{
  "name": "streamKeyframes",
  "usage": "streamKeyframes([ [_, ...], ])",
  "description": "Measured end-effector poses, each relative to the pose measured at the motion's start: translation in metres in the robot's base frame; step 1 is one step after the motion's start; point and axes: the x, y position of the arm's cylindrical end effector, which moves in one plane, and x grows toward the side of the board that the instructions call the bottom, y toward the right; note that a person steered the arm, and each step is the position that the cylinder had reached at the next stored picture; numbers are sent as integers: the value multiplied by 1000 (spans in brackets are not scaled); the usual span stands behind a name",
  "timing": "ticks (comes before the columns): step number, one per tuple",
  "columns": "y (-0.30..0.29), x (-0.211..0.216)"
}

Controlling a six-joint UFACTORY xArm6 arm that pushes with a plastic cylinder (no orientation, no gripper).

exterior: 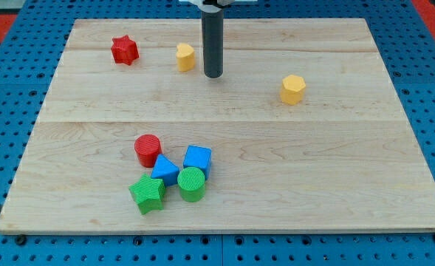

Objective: Slide yellow heart towards red star

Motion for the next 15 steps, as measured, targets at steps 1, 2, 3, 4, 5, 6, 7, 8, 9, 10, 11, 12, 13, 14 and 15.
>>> streamKeyframes([
  [1,1,0],
  [2,1,0],
  [3,6,0],
  [4,-3,-17],
  [5,-27,-20],
  [6,-46,-20],
  [7,-58,-20],
  [8,-58,-20],
  [9,-58,-20],
  [10,-58,-20],
  [11,-58,-19],
  [12,-58,-14],
  [13,-58,-13],
  [14,-58,-13],
  [15,-58,-16],
])
